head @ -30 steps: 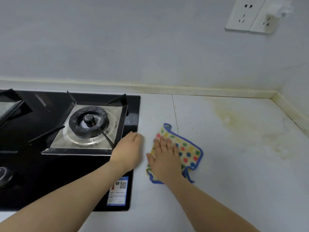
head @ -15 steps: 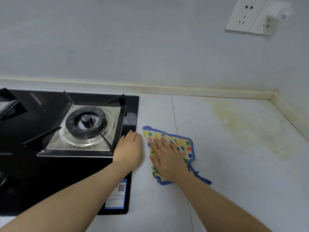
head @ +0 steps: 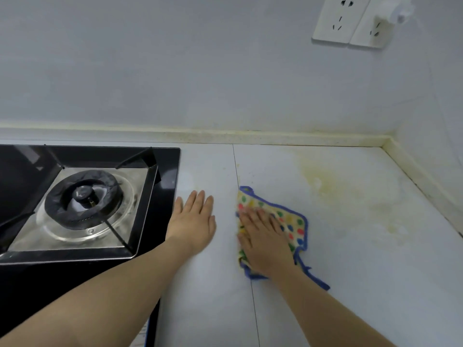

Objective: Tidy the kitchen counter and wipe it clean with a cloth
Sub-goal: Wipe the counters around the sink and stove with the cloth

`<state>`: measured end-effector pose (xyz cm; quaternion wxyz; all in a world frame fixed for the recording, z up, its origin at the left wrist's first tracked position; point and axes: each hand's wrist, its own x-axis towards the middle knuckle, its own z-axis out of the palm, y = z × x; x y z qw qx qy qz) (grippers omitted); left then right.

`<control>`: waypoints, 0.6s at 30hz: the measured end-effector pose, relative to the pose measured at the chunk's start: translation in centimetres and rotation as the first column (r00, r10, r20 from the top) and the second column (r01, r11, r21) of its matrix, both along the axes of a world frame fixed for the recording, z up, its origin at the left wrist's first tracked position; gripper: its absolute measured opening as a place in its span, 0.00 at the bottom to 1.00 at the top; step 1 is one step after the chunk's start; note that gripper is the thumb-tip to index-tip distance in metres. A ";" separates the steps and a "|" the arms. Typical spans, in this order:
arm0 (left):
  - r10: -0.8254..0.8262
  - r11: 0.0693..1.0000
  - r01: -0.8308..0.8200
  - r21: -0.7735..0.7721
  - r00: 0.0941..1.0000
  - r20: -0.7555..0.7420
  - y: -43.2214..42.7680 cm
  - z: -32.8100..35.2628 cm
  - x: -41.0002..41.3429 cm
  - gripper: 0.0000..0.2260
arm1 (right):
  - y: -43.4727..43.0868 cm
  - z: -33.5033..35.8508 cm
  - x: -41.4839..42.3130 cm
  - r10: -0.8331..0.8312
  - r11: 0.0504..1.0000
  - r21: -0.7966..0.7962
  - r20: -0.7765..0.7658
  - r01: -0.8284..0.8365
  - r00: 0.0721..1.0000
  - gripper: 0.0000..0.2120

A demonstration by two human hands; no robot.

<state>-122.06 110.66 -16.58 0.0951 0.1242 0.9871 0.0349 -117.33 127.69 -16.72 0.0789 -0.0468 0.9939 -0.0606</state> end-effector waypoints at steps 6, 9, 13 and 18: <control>0.001 1.000 0.000 0.027 0.999 -0.042 0.0 -0.7 -0.2 0.39 | 2.9 0.2 -4.3 -0.403 0.915 -0.010 0.013 0.403 0.915 0.29; 0.010 0.999 -0.008 0.041 0.999 -0.053 0.0 -1.0 -0.3 0.40 | -1.7 -0.5 -3.8 -0.165 0.985 -0.054 -0.035 0.163 0.986 0.29; 0.023 0.996 -0.015 0.084 0.995 -0.094 0.0 -1.0 -0.2 0.40 | -0.2 -0.9 -5.7 0.135 0.990 -0.024 -0.054 -0.137 0.989 0.40; 0.052 0.996 -0.045 0.078 0.994 -0.094 0.0 -1.0 -0.3 0.40 | 2.9 0.0 -10.4 -0.315 0.948 -0.037 -0.004 0.315 0.949 0.27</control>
